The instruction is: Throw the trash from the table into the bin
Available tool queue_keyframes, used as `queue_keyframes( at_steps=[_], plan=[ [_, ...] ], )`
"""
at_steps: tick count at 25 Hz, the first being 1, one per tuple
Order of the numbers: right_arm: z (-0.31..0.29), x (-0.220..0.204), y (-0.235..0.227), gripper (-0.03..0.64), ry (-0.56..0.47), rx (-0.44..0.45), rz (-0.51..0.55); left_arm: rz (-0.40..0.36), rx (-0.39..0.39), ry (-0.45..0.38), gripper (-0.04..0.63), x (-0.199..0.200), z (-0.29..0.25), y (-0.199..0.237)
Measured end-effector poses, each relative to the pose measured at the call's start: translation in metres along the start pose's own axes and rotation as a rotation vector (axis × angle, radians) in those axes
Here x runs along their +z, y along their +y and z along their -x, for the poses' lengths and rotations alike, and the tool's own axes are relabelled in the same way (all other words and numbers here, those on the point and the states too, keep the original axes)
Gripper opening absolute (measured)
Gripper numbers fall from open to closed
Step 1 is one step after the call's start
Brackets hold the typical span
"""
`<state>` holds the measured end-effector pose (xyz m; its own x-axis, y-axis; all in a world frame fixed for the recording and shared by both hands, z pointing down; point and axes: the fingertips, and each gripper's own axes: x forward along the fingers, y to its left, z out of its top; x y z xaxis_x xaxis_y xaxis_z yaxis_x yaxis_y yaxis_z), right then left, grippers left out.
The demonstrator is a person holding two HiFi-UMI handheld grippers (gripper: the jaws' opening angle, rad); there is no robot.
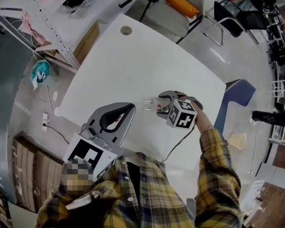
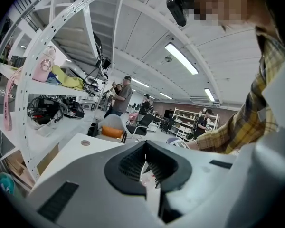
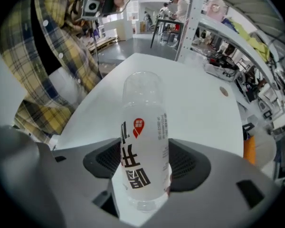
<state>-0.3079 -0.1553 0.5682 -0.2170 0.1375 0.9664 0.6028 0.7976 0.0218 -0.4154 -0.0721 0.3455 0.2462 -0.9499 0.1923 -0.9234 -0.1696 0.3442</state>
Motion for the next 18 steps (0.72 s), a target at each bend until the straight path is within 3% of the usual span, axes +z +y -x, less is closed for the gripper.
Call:
queue_keyframes(
  at_steps=[8, 18],
  plan=[
    [0.063, 0.031, 0.005, 0.288, -0.344, -0.106, -0.399, -0.045, -0.104, -0.002, 0.009, 0.006, -0.010, -0.028],
    [0.151, 0.037, 0.046, 0.288, -0.688, -0.286, -0.705, -0.093, -0.284, 0.031, 0.009, 0.006, -0.024, -0.085]
  ],
)
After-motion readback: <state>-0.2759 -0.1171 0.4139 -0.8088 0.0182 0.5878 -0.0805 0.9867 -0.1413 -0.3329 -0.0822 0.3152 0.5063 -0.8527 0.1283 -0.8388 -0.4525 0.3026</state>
